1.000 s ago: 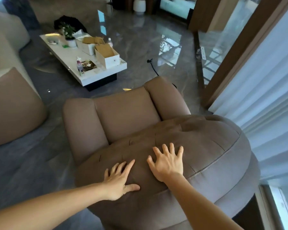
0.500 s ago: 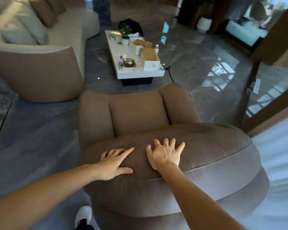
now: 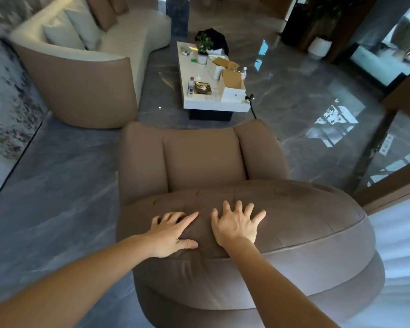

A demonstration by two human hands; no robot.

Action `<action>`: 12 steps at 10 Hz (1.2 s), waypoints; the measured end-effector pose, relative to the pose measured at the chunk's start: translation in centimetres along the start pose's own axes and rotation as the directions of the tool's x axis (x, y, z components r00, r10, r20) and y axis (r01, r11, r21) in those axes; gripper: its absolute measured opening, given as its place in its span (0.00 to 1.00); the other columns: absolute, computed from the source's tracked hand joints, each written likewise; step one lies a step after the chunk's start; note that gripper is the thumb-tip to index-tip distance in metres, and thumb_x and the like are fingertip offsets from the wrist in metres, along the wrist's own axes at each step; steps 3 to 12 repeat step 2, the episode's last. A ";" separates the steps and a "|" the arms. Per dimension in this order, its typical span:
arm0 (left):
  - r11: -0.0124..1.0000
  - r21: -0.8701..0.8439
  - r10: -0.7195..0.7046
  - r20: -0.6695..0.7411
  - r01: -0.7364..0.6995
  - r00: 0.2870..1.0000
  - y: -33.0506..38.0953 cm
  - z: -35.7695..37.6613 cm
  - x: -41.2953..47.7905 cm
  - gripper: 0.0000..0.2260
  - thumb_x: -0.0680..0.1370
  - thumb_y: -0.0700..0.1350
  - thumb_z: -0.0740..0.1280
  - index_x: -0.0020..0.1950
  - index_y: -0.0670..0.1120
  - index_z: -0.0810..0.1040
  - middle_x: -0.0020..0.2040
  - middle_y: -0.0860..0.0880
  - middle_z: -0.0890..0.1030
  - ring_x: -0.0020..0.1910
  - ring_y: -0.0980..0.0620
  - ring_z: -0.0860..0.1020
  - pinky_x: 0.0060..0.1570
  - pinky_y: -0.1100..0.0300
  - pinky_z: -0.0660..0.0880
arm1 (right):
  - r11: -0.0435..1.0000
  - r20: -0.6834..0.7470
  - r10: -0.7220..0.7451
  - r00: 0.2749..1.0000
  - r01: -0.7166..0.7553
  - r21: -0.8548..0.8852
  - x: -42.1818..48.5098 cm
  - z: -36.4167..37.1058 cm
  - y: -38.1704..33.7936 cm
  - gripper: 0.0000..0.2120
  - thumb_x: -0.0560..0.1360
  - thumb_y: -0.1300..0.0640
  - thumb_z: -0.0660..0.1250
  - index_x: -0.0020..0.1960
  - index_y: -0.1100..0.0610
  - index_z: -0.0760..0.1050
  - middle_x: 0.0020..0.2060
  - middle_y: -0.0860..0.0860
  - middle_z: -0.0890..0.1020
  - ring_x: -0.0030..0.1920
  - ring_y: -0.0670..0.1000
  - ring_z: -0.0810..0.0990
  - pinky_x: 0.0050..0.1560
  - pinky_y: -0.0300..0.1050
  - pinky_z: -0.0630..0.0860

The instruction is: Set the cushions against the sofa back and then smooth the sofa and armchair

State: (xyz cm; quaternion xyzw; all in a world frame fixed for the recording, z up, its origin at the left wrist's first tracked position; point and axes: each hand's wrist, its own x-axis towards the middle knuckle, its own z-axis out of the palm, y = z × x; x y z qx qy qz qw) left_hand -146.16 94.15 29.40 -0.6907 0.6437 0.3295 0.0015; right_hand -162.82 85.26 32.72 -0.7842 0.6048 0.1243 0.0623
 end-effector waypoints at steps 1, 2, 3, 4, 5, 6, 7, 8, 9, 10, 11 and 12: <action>0.998 -0.033 -0.054 0.019 0.055 0.998 -0.5 -0.4 -1.9 0.32 0.77 0.67 0.55 0.78 0.62 0.49 0.78 0.54 0.55 0.77 0.48 0.52 0.72 0.43 0.53 | 1.000 0.041 -0.006 0.999 0.007 -0.016 -0.6 -0.3 0.1 0.31 0.78 0.36 0.43 0.75 0.48 0.64 0.74 0.56 0.68 0.75 0.66 0.56 0.70 0.75 0.44; 0.989 -0.022 -0.148 -0.008 0.147 0.989 -1.3 -2.6 -3.8 0.26 0.79 0.63 0.54 0.76 0.59 0.59 0.76 0.53 0.62 0.74 0.45 0.62 0.70 0.42 0.59 | 0.999 0.104 0.016 0.994 -0.013 -0.032 -0.5 -1.4 -0.2 0.31 0.78 0.37 0.44 0.75 0.50 0.64 0.74 0.56 0.68 0.74 0.67 0.57 0.69 0.76 0.46; 0.989 -0.022 -0.148 -0.008 0.147 0.989 -1.3 -2.6 -3.8 0.26 0.79 0.63 0.54 0.76 0.59 0.59 0.76 0.53 0.62 0.74 0.45 0.62 0.70 0.42 0.59 | 0.999 0.104 0.016 0.994 -0.013 -0.032 -0.5 -1.4 -0.2 0.31 0.78 0.37 0.44 0.75 0.50 0.64 0.74 0.56 0.68 0.74 0.67 0.57 0.69 0.76 0.46; 0.989 -0.022 -0.148 -0.008 0.147 0.989 -1.3 -2.6 -3.8 0.26 0.79 0.63 0.54 0.76 0.59 0.59 0.76 0.53 0.62 0.74 0.45 0.62 0.70 0.42 0.59 | 0.999 0.104 0.016 0.994 -0.013 -0.032 -0.5 -1.4 -0.2 0.31 0.78 0.37 0.44 0.75 0.50 0.64 0.74 0.56 0.68 0.74 0.67 0.57 0.69 0.76 0.46; 0.989 -0.022 -0.148 -0.008 0.147 0.989 -1.3 -2.6 -3.8 0.26 0.79 0.63 0.54 0.76 0.59 0.59 0.76 0.53 0.62 0.74 0.45 0.62 0.70 0.42 0.59 | 0.999 0.104 0.016 0.994 -0.013 -0.032 -0.5 -1.4 -0.2 0.31 0.78 0.37 0.44 0.75 0.50 0.64 0.74 0.56 0.68 0.74 0.67 0.57 0.69 0.76 0.46; 0.989 -0.022 -0.148 -0.008 0.147 0.989 -1.3 -2.6 -3.8 0.26 0.79 0.63 0.54 0.76 0.59 0.59 0.76 0.53 0.62 0.74 0.45 0.62 0.70 0.42 0.59 | 0.999 0.104 0.016 0.994 -0.013 -0.032 -0.5 -1.4 -0.2 0.31 0.78 0.37 0.44 0.75 0.50 0.64 0.74 0.56 0.68 0.74 0.67 0.57 0.69 0.76 0.46; 0.989 -0.022 -0.148 -0.008 0.147 0.989 -1.3 -2.6 -3.8 0.26 0.79 0.63 0.54 0.76 0.59 0.59 0.76 0.53 0.62 0.74 0.45 0.62 0.70 0.42 0.59 | 0.999 0.104 0.016 0.994 -0.013 -0.032 -0.5 -1.4 -0.2 0.31 0.78 0.37 0.44 0.75 0.50 0.64 0.74 0.56 0.68 0.74 0.67 0.57 0.69 0.76 0.46; 0.989 -0.022 -0.148 -0.008 0.147 0.989 -1.3 -2.6 -3.8 0.26 0.79 0.63 0.54 0.76 0.59 0.59 0.76 0.53 0.62 0.74 0.45 0.62 0.70 0.42 0.59 | 0.999 0.104 0.016 0.994 -0.013 -0.032 -0.5 -1.4 -0.2 0.31 0.78 0.37 0.44 0.75 0.50 0.64 0.74 0.56 0.68 0.74 0.67 0.57 0.69 0.76 0.46; 0.989 -0.022 -0.148 -0.008 0.147 0.989 -1.3 -2.6 -3.8 0.26 0.79 0.63 0.54 0.76 0.59 0.59 0.76 0.53 0.62 0.74 0.45 0.62 0.70 0.42 0.59 | 0.999 0.104 0.016 0.994 -0.013 -0.032 -0.5 -1.4 -0.2 0.31 0.78 0.37 0.44 0.75 0.50 0.64 0.74 0.56 0.68 0.74 0.67 0.57 0.69 0.76 0.46; 0.989 -0.022 -0.148 -0.008 0.147 0.989 -1.3 -2.6 -3.8 0.26 0.79 0.63 0.54 0.76 0.59 0.59 0.76 0.53 0.62 0.74 0.45 0.62 0.70 0.42 0.59 | 0.999 0.104 0.016 0.994 -0.013 -0.032 -0.5 -1.4 -0.2 0.31 0.78 0.37 0.44 0.75 0.50 0.64 0.74 0.56 0.68 0.74 0.67 0.57 0.69 0.76 0.46; 0.989 -0.022 -0.148 -0.008 0.147 0.989 -1.3 -2.6 -3.8 0.26 0.79 0.63 0.54 0.76 0.59 0.59 0.76 0.53 0.62 0.74 0.45 0.62 0.70 0.42 0.59 | 0.999 0.104 0.016 0.994 -0.013 -0.032 -0.5 -1.4 -0.2 0.31 0.78 0.37 0.44 0.75 0.50 0.64 0.74 0.56 0.68 0.74 0.67 0.57 0.69 0.76 0.46; 0.989 -0.022 -0.148 -0.008 0.147 0.989 -1.3 -2.6 -3.8 0.26 0.79 0.63 0.54 0.76 0.59 0.59 0.76 0.53 0.62 0.74 0.45 0.62 0.70 0.42 0.59 | 0.999 0.104 0.016 0.994 -0.013 -0.032 -0.5 -1.4 -0.2 0.31 0.78 0.37 0.44 0.75 0.50 0.64 0.74 0.56 0.68 0.74 0.67 0.57 0.69 0.76 0.46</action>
